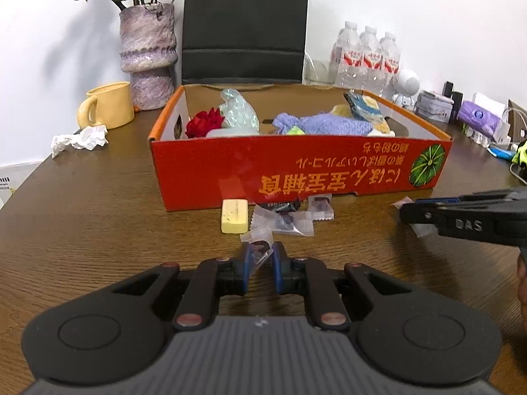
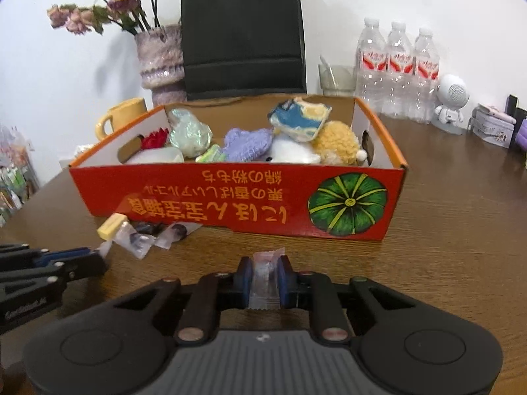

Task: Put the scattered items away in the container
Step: 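Lower both wrapped candies into the box and open both grippers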

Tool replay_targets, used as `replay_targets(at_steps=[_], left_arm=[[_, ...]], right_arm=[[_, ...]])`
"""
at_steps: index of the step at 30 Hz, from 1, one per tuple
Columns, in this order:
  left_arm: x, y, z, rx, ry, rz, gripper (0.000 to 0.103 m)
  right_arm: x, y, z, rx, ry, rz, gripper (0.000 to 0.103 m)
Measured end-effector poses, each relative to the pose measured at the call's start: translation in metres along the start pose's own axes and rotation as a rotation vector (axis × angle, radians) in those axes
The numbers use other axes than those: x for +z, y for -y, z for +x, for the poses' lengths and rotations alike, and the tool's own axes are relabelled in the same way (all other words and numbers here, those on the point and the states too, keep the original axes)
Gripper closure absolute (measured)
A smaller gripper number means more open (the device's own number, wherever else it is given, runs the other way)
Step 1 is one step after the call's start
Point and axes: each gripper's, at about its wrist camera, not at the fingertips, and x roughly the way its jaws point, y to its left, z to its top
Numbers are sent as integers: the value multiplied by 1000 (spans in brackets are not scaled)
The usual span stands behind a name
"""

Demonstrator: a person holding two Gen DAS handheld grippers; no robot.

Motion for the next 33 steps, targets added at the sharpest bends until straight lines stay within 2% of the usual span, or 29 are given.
replay_targets(at_steps=[4,9,13,19,22,25,33], left_arm=[[0,0,-11,-2,38,-5,89],[13,1,-41,-27,141,-14,89],[47,4,-56,-60,224,8,89],[99,6,-47,-41,298,-4,89],[116,3,-27,-42,289,-41,89],[123,0,2,-21,244,-52,89],[125,-9,57,30,151,-65,89]], right_arm=[[-3,1,-22,28,63,12,88],[9,1,-52,94,150,13,88],[41,-11,-61,133,211,-28,88],[93,-29,-39,128,257,-49,87],[107,-32,-18,121,249,-30,87],[114,-32,5,114,235,-12,87],[110,-21,54,84,144,-24,88]])
